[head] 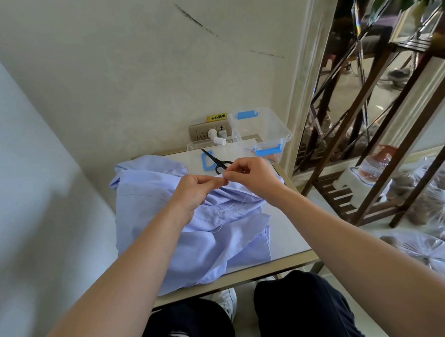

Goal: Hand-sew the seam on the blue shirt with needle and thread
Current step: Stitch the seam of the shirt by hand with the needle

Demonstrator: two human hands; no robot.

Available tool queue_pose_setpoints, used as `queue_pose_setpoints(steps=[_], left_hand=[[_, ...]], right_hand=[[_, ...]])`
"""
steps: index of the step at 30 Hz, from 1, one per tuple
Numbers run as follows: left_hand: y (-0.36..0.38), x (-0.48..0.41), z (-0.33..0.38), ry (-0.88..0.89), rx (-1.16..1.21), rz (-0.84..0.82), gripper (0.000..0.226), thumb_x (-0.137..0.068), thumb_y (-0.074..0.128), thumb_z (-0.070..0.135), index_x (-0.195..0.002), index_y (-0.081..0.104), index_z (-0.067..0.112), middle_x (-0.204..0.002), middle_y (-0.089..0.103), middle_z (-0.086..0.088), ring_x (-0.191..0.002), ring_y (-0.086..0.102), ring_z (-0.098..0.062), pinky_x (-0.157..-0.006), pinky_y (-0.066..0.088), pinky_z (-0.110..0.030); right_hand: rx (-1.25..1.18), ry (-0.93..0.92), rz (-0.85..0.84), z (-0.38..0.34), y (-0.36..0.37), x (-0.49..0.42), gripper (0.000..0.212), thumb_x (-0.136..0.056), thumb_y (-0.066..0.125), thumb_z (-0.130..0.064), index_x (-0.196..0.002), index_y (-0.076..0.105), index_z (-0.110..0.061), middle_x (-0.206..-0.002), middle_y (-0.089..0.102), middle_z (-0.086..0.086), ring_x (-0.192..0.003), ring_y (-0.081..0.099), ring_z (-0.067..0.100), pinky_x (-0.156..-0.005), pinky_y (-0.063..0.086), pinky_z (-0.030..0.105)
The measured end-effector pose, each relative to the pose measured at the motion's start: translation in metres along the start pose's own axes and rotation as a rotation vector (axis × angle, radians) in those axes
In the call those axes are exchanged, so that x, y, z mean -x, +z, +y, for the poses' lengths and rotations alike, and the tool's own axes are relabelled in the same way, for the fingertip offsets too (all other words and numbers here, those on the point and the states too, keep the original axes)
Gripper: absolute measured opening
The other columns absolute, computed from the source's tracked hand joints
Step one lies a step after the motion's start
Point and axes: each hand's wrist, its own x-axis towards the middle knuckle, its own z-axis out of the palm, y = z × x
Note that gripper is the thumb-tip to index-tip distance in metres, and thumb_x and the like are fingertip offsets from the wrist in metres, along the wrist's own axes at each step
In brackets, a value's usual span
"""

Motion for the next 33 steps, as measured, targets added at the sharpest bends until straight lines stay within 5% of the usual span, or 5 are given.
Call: queue_pose_setpoints(steps=[11,14,21,26,33], left_hand=[[0.000,-0.007,-0.003,-0.222,0.326,0.027,0.032,-0.079,0.079,0.020,-0.048,0.069,0.020,-0.054,0.041,0.002,-0.053,0.040,-0.009,-0.049,0.032,-0.020],[0.006,-0.009,-0.004,-0.142,0.393,0.145,0.015,-0.078,0.080,0.019,-0.066,0.072,0.021,-0.049,0.048,0.005,-0.052,0.042,-0.009,-0.049,0.035,-0.019],[-0.004,-0.009,-0.021,0.377,-0.164,0.286,0.007,-0.084,0.075,0.013,-0.083,0.079,0.019,-0.071,0.072,0.007,-0.072,0.067,-0.007,-0.068,0.050,-0.021],[-0.005,-0.013,-0.026,0.604,-0.687,0.432,0.003,-0.082,0.077,0.026,-0.080,0.079,0.024,-0.064,0.056,0.002,-0.076,0.043,-0.015,-0.055,0.028,-0.026],[0.000,-0.010,-0.018,0.574,-0.832,0.497,0.014,-0.077,0.080,0.023,-0.069,0.072,0.017,-0.066,0.048,0.006,-0.086,0.047,-0.020,-0.050,0.018,-0.022]], right_hand=[[-0.097,0.072,-0.055,0.004,0.006,0.000,0.005,-0.090,0.069,-0.013,-0.087,0.070,-0.008,-0.057,0.053,-0.007,-0.045,0.041,0.001,-0.050,0.036,0.014],[-0.107,0.096,-0.162,0.003,0.011,0.003,0.008,-0.090,0.069,-0.013,-0.082,0.070,-0.014,-0.048,0.050,-0.014,-0.045,0.039,0.003,-0.048,0.032,0.016],[-0.097,0.092,-0.135,-0.001,0.003,0.005,0.005,-0.088,0.069,-0.009,-0.086,0.073,-0.006,-0.069,0.059,0.003,-0.061,0.048,0.008,-0.056,0.039,0.012],[-0.067,0.088,-0.129,-0.003,0.002,0.004,0.007,-0.088,0.069,-0.009,-0.087,0.071,-0.002,-0.068,0.057,0.005,-0.064,0.045,0.011,-0.057,0.037,0.014],[-0.070,0.084,-0.101,-0.002,0.005,0.005,0.010,-0.088,0.067,-0.007,-0.079,0.070,-0.010,-0.066,0.057,0.000,-0.062,0.045,0.009,-0.055,0.037,0.009]])
